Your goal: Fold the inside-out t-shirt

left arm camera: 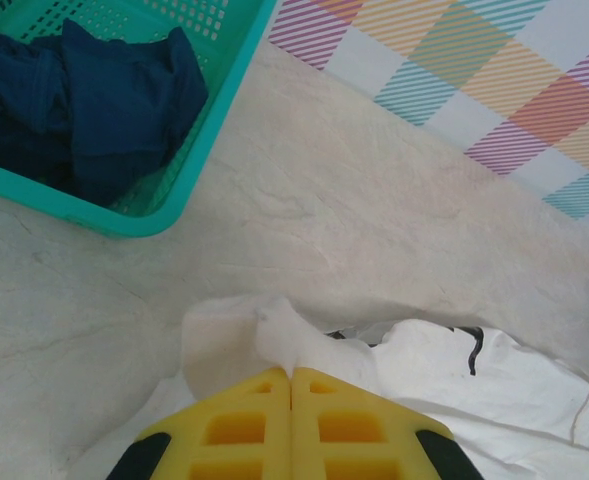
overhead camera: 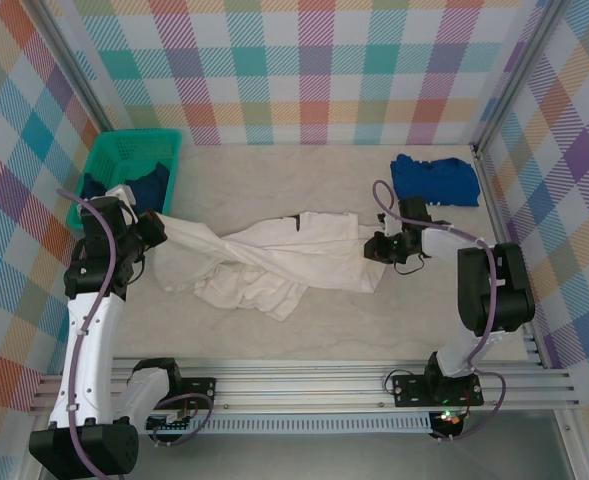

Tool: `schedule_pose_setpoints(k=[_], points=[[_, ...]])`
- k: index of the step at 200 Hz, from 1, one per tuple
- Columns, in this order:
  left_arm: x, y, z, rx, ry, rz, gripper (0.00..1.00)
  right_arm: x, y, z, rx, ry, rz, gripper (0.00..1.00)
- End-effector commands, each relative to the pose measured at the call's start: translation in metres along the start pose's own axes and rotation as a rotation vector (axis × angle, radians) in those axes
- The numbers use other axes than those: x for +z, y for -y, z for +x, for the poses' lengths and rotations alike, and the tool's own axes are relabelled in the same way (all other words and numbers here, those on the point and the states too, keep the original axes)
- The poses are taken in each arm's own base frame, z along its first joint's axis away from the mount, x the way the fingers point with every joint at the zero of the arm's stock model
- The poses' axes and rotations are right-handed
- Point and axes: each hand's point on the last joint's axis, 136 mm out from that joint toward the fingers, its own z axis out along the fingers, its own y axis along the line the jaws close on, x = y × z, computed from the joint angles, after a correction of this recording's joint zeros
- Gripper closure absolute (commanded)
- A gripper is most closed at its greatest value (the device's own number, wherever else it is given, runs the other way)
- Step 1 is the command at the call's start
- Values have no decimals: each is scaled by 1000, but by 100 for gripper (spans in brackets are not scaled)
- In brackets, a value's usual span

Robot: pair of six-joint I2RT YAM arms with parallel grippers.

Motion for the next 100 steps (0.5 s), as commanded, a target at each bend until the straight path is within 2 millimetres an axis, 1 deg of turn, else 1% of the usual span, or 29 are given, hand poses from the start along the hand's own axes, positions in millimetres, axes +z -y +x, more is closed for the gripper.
schedule_pose_setpoints(k=[1, 9, 25, 53, 63, 76, 100], points=[[-1, 0, -9, 12, 34, 10, 100, -7, -9, -16, -49, 38, -6, 75], [-1, 0, -8, 12, 34, 8, 100, -5, -8, -16, -48, 33, -4, 71], [-1, 0, -8, 13, 33, 9, 100, -5, -10, -20, -55, 44, -16, 65], [-1, 1, -8, 13, 32, 12, 100, -4, -15, -25, -66, 44, -40, 60], [0, 0, -8, 13, 32, 10, 100, -4, -16, -26, -68, 43, -41, 60], [-1, 0, -8, 14, 34, 7, 100, -3, -15, -25, -69, 37, -43, 63], [-1, -1, -8, 15, 34, 6, 100, 0, -15, -24, -69, 29, -52, 72]])
